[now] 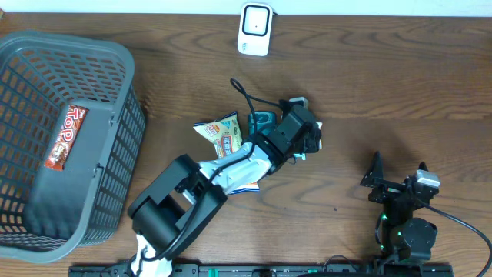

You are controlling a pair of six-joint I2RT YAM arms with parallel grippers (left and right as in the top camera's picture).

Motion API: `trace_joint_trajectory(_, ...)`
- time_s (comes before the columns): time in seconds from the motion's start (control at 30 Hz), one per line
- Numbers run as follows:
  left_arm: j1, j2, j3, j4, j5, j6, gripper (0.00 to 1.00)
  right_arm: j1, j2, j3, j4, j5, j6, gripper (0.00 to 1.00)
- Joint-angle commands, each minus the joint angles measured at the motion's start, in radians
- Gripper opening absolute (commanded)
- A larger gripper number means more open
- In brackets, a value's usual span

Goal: Scan the item barcode
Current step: 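Carry the Kleenex pack out and set it right of the wipes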

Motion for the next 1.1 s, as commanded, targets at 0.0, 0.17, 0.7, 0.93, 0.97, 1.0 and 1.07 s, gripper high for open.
trace_joint_trajectory(0.0,0.001,0.036,0.006,0.004,0.028,-0.020,0.41,0.000,-0.003,-0.001,-0.004,-0.002,-0.014,0.99)
trace_joint_trajectory(0.17,0.019,0.037,0.006,-0.005,0.023,-0.016,0.50,0.000,-0.003,-0.001,-0.004,-0.002,-0.014,0.99)
trace_joint_trajectory(0.7,0.055,-0.191,0.014,-0.106,0.069,0.119,0.98,0.000,-0.002,-0.001,-0.004,-0.002,-0.014,0.99)
trace_joint_trajectory(0.93,0.206,-0.487,0.124,-0.436,-0.010,0.302,0.98,0.000,-0.002,-0.001,-0.004,-0.002,-0.014,0.99)
trace_joint_trajectory(0.97,0.238,-0.520,0.151,-0.494,-0.028,0.320,0.98,0.000,-0.002,-0.001,-0.004,-0.002,-0.014,0.99)
trace_joint_trajectory(1.0,0.279,-0.557,0.186,-0.565,-0.058,0.341,0.98,0.000,-0.002,-0.001,-0.004,-0.002,-0.014,0.99)
trace_joint_trajectory(1.07,0.357,-0.615,0.253,-0.694,-0.126,0.376,0.98,0.000,-0.002,-0.001,-0.004,-0.002,-0.014,0.99)
